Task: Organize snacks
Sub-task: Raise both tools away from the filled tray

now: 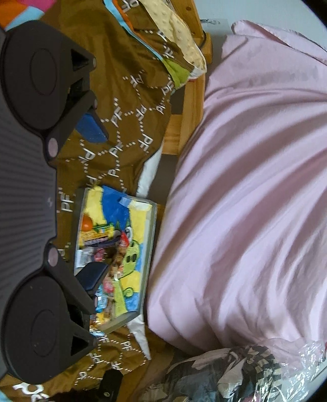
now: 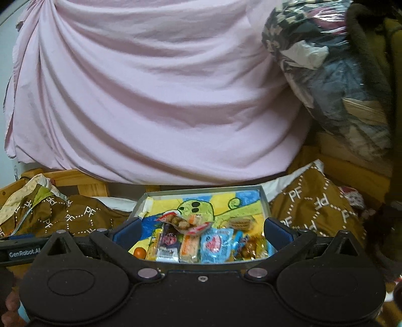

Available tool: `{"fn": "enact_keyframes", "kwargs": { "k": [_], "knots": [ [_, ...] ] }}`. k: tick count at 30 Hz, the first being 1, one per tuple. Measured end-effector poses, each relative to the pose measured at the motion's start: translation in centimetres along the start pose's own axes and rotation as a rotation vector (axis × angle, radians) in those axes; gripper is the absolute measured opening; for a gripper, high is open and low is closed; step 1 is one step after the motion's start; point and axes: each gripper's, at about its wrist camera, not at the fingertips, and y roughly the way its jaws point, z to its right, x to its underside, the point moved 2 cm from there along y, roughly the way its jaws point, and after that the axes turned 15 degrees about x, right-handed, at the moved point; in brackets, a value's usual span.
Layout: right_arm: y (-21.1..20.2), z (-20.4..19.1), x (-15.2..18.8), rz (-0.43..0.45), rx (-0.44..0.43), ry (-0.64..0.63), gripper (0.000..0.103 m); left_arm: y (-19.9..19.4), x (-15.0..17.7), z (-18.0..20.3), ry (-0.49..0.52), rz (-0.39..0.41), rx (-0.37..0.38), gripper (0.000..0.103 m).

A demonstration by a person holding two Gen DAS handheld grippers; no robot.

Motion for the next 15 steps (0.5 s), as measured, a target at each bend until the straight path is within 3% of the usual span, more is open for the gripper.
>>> {"fn": "enact_keyframes", "kwargs": {
  "k": [6,15],
  "knots": [
    [-2.3,1.2,1.4,-0.007,0.023,0.040,0.102,-1.6,0.8,0.7,0.033,-0.100,-0.008,0.103],
    [-4.1,0.9,2.8,0.023,0.012,0.009,0.102,-2.7,2.2,0.5,0.015,-0.103,-0.025,0.103]
  ]
}}
